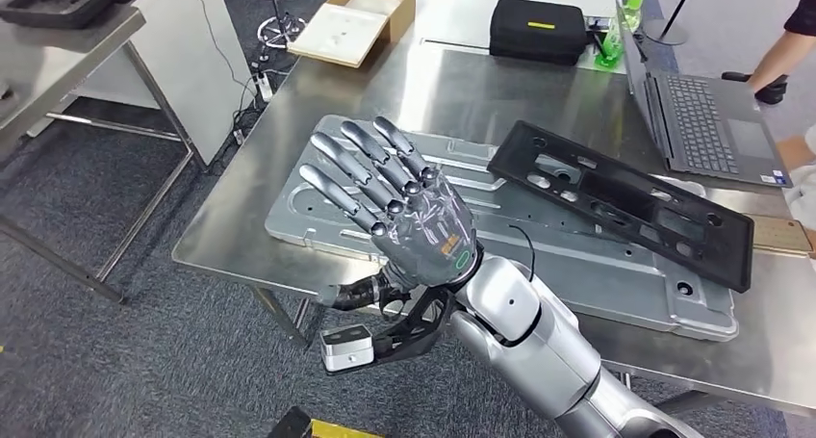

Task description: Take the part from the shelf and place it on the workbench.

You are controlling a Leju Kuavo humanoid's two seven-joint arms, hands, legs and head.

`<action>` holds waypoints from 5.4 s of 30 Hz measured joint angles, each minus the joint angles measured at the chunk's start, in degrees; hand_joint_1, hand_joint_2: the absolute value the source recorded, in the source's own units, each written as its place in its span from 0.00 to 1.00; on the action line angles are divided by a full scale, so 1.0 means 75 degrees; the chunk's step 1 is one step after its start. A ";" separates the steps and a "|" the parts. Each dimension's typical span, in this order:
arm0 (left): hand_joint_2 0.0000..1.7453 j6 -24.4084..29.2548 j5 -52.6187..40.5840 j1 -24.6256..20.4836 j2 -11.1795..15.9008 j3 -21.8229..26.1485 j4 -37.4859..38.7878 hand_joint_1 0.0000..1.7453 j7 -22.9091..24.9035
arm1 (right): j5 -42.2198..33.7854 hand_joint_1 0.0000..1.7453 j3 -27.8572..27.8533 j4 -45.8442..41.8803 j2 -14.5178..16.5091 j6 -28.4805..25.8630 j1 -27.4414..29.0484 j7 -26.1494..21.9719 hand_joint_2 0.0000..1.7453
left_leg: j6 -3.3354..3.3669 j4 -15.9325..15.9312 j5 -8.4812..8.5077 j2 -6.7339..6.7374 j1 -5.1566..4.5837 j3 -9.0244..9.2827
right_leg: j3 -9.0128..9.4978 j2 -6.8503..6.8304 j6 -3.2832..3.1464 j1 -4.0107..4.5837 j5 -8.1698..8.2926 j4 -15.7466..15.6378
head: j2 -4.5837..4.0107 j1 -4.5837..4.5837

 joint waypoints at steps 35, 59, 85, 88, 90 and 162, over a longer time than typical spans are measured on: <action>0.00 0.0085 -0.0081 0.0188 0.0150 -0.0001 0.0000 0.00 0.0041 | -0.0011 0.00 0.0065 0.0066 0.0083 -0.0165 -0.0024 0.0114 0.00 | 0.0157 -0.0092 0.0117 -0.0365 0.0107 -0.0006 | -0.0055 0.0206 0.0166 -0.0076 -0.0390 0.0401 | 0.0000 -0.0036; 0.00 0.0082 0.0012 0.0084 0.0296 0.0039 0.0000 0.00 -0.0084 | 0.0010 0.00 0.0073 0.0074 0.0090 -0.0280 -0.0036 0.0061 0.00 | -0.0192 0.0338 0.0078 0.0014 0.0130 -0.0241 | 0.0158 0.0018 -0.0051 -0.0091 -0.0092 -0.0064 | 0.0000 -0.0080; 0.00 0.0050 0.0149 0.0353 0.0523 0.0230 0.0003 0.00 -0.0125 | 0.0019 0.00 -0.0128 0.0230 0.0303 -0.0294 0.0267 -0.0229 0.00 | -0.0276 0.2047 -0.0752 -0.0455 0.0177 -0.1202 | 0.0107 0.0494 -0.0163 -0.0107 0.0005 -0.0128 | 0.0000 -0.0114; 0.00 0.0049 0.0144 0.0388 0.0529 0.0233 0.0002 0.00 -0.0125 | 0.0019 0.00 -0.0128 0.0278 0.0330 -0.0294 0.0262 -0.0229 0.00 | -0.0257 0.1066 -0.0178 -0.0247 0.0175 -0.0650 | 0.0135 0.0198 -0.0121 -0.0097 -0.0058 -0.0088 | 0.0000 -0.0114; 0.00 0.0051 0.0138 0.0361 0.0534 0.0235 0.0001 0.00 -0.0134 | 0.0018 0.00 -0.0129 0.0299 0.0360 -0.0294 0.0247 -0.0229 0.00 | -0.0168 0.0217 0.0078 0.0029 0.0108 -0.0191 | 0.0153 0.0042 -0.0058 -0.0047 -0.0112 -0.0056 | 0.0000 -0.0112; 0.50 0.0228 0.0118 0.0372 0.0523 0.0841 0.0006 0.00 0.0051 | -0.0127 0.00 -0.2728 0.3112 0.1700 -0.0300 0.1693 -0.2824 0.00 | 0.0194 0.0003 0.0201 -0.0733 0.0122 -0.0257 | -0.0701 0.0719 0.0176 -0.0075 -0.1243 0.2010 | 0.0000 -0.0102</action>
